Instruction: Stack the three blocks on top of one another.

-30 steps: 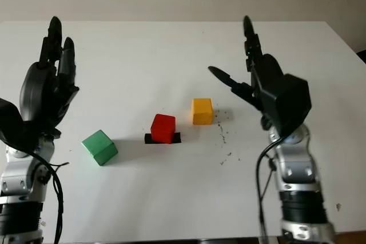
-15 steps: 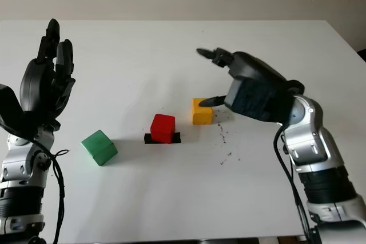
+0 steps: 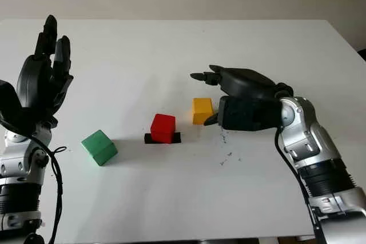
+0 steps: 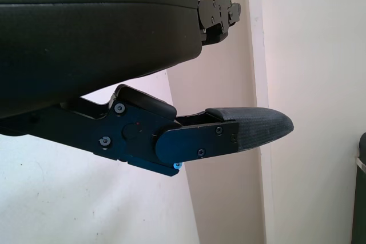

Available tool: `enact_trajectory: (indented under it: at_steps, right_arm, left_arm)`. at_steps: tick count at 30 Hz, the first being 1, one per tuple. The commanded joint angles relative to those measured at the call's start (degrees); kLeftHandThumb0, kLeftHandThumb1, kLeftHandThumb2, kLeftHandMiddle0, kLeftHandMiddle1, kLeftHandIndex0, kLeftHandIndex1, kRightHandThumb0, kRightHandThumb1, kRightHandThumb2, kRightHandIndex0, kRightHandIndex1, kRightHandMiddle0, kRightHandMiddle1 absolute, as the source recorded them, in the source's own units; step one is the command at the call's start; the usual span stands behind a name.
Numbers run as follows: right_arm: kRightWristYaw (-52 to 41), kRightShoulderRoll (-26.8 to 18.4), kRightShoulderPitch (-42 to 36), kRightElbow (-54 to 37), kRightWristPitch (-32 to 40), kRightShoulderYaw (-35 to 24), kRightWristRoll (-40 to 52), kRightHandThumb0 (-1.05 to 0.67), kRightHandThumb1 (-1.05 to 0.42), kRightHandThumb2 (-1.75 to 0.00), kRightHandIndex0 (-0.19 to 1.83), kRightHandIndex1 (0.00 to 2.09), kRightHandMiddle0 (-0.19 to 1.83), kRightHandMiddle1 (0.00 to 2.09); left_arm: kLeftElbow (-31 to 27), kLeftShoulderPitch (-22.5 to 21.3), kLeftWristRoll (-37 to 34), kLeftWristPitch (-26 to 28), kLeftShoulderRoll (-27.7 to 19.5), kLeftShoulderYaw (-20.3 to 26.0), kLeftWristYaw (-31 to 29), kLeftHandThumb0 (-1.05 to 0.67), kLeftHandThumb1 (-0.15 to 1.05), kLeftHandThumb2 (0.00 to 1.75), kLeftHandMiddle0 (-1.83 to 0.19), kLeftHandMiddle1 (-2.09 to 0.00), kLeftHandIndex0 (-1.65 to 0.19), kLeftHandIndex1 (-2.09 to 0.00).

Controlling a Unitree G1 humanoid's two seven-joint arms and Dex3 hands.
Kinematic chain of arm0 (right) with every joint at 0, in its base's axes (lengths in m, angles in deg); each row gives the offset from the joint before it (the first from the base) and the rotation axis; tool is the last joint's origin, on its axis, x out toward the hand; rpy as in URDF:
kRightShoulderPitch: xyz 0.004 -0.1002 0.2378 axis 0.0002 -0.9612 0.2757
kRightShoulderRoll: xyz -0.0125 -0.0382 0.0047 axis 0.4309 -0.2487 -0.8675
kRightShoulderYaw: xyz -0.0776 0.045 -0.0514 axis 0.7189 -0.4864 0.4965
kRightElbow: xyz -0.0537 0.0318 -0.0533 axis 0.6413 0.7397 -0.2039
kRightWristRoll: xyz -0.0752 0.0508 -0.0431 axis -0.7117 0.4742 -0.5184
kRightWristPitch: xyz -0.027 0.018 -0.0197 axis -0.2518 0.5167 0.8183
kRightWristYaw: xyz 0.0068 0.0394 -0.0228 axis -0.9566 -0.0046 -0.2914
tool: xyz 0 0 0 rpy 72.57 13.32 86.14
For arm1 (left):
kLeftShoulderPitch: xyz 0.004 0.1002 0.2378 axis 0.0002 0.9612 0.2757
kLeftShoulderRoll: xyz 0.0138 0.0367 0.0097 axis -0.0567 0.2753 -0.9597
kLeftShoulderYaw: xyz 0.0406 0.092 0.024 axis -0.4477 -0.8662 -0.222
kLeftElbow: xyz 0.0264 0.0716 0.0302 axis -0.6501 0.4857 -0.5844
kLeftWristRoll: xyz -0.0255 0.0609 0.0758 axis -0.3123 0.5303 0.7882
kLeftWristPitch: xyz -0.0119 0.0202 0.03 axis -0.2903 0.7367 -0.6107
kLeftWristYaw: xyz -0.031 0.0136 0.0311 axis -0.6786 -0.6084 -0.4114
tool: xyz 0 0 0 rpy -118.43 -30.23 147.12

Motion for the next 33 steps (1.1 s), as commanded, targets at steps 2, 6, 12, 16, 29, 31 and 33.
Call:
enact_trajectory:
  at_steps: [2,6,12,16,29,31,33]
  right_arm:
    - [1.69,-0.47,0.09,0.54,-1.39,0.3,-1.26,-0.68,-0.86,-0.06,0.02,0.05,0.35,0.09]
    - [4.38,-0.04,-1.1,0.28,-1.66,0.52,-3.37,-0.65,-0.88,-0.06,0.03,0.06,0.39,0.11]
    - [7.99,1.13,-1.59,1.52,-2.41,0.82,-4.49,-0.62,-0.9,-0.07,0.06,0.07,0.47,0.14]
    - [9.35,1.98,-1.67,2.6,-2.56,0.61,-3.97,-0.57,-0.9,-0.06,0.08,0.07,0.53,0.17]
    - [9.29,2.78,-1.27,5.39,-4.24,1.23,-2.75,-0.54,-0.9,-0.06,0.08,0.06,0.54,0.26]
    - [9.5,2.68,-1.26,5.6,-4.69,1.53,-3.09,-0.56,-0.9,-0.05,0.09,0.06,0.55,0.29]
    - [9.79,2.56,-1.17,5.98,-5.27,1.8,-3.45,-0.56,-0.9,-0.05,0.1,0.07,0.55,0.3]
  left_arm:
    - [-0.88,-0.75,0.46,-0.21,-0.52,-0.14,0.14,-0.73,1.05,0.54,0.1,-0.06,0.11,-0.06]
    - [-0.87,-0.48,0.2,-0.35,-0.24,-0.2,-0.18,-0.71,1.05,0.55,0.11,-0.05,0.11,-0.06]
    - [-0.21,-0.47,-0.19,-1.0,-0.21,-0.01,-0.69,-0.72,1.05,0.51,0.1,-0.05,0.1,-0.06]
    - [0.18,-0.47,0.86,-1.79,-0.62,-0.22,-0.48,-0.71,1.05,0.5,0.09,-0.06,0.08,-0.07]
    - [0.12,-0.32,2.12,-2.93,-1.06,-0.95,-0.55,-0.7,1.05,0.51,0.1,-0.05,0.09,-0.05]
    - [0.23,-0.32,2.09,-3.27,-1.02,-0.91,-0.53,-0.7,1.05,0.51,0.09,-0.05,0.08,-0.06]
    - [0.27,-0.35,2.01,-3.42,-0.99,-0.87,-0.49,-0.7,1.05,0.5,0.08,-0.06,0.08,-0.06]
